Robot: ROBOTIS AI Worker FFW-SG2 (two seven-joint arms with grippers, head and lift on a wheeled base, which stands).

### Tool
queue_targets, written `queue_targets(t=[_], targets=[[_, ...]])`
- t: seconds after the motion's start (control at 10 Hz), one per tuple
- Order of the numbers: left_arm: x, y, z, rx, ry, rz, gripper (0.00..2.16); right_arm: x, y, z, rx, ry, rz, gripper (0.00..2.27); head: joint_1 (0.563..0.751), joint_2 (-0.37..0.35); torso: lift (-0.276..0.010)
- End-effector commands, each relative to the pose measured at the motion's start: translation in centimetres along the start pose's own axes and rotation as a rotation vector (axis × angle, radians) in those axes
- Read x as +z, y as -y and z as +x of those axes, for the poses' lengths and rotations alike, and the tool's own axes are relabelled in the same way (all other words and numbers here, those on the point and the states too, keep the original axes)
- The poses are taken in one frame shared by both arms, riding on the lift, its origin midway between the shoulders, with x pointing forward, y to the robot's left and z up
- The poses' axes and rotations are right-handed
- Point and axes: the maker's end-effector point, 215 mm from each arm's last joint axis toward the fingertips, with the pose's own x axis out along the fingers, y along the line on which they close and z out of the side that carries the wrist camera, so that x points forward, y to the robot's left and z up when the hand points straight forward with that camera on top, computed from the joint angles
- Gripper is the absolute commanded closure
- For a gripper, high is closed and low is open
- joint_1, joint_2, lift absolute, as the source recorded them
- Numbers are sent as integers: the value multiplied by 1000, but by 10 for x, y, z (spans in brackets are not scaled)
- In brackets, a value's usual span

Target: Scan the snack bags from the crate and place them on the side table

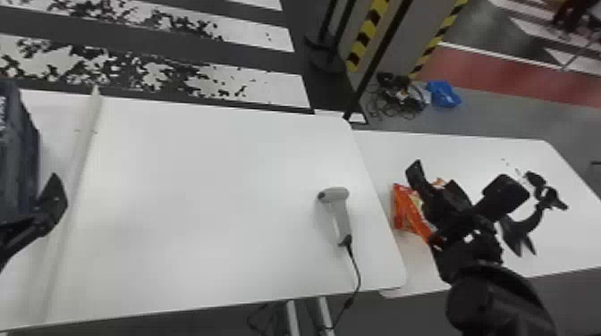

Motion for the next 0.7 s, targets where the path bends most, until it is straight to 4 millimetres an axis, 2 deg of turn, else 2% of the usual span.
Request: queue_targets(t=[0.0, 0.1, 0.2, 0.4, 0.6], targets=[[-1, 0, -1, 2, -1, 0, 66, 8, -81, -27, 130, 67, -79, 80, 695, -289, -50], [2, 2, 0, 3, 11, 11, 70, 5, -136, -45, 220, 125, -149, 80, 695, -226, -50], [5, 4, 0, 1, 24, 13, 70, -8, -178, -62, 276, 151, -199, 76, 695, -194, -50], [14, 7, 0, -1, 67, 15, 70, -28, -233, -96, 346, 188, -217, 66, 695, -66, -50], [16, 10, -1, -7, 97, 32, 70, -55, -271, -127, 399, 192, -208, 70, 695, -1, -50]])
